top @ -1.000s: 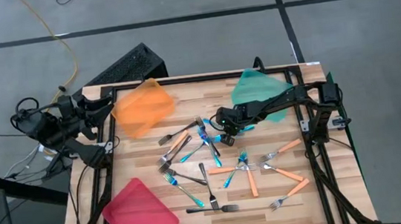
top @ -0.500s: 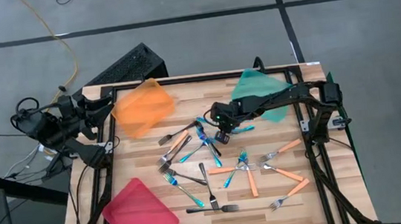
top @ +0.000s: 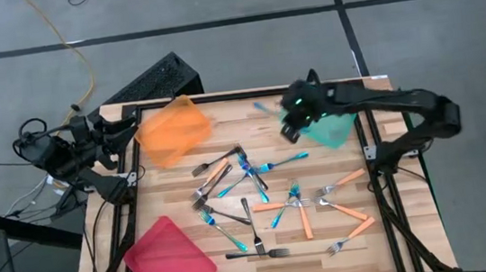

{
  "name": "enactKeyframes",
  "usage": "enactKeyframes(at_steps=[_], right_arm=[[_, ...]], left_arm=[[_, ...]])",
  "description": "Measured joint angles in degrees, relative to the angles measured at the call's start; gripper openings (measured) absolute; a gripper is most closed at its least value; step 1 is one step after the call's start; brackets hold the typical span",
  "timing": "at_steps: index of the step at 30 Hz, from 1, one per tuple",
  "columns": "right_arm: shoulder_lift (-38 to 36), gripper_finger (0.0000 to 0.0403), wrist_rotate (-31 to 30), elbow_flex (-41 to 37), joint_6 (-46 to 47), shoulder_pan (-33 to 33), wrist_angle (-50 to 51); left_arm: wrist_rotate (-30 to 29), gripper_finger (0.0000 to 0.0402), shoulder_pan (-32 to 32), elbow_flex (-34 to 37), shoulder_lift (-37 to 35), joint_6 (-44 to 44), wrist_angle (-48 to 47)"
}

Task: Sort silverware by color (type)
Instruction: Put the iridescent fork into the green bin

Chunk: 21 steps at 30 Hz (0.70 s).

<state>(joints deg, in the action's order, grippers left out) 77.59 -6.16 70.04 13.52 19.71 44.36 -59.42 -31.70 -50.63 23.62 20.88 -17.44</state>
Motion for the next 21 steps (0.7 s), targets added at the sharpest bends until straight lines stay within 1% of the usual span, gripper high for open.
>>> enactKeyframes(at_steps=[6, 8, 11, 16, 21], right_arm=[[-7.3, 0.0046, -5.5, 0.0, -2.6, 7.8, 11.4], [-8.3, 0.0046, -7.0, -0.1, -4.1, 9.7, 15.1], [-8.8, 0.0046, -8.7, -1.4, -6.7, 12.0, 16.4], [-11.0, 0.0046, -7.4, -9.7, -11.0, 16.2, 10.6], [-13.9, 0.0046, -1.9, -18.5, -15.3, 20.2, -0.3]], left_arm=[[-1.4, 0.0197, 0.0, 0.0, 0.0, 0.9, 0.0], [-1.5, 0.0197, 0.0, 0.0, 0.0, 0.9, 0.0], [-1.5, 0.0197, 0.0, 0.0, 0.0, 1.0, 0.0], [-1.5, 0.0197, 0.0, 0.0, 0.0, 1.0, -0.1], [-1.5, 0.0197, 0.0, 0.0, 0.0, 0.8, -0.2]])
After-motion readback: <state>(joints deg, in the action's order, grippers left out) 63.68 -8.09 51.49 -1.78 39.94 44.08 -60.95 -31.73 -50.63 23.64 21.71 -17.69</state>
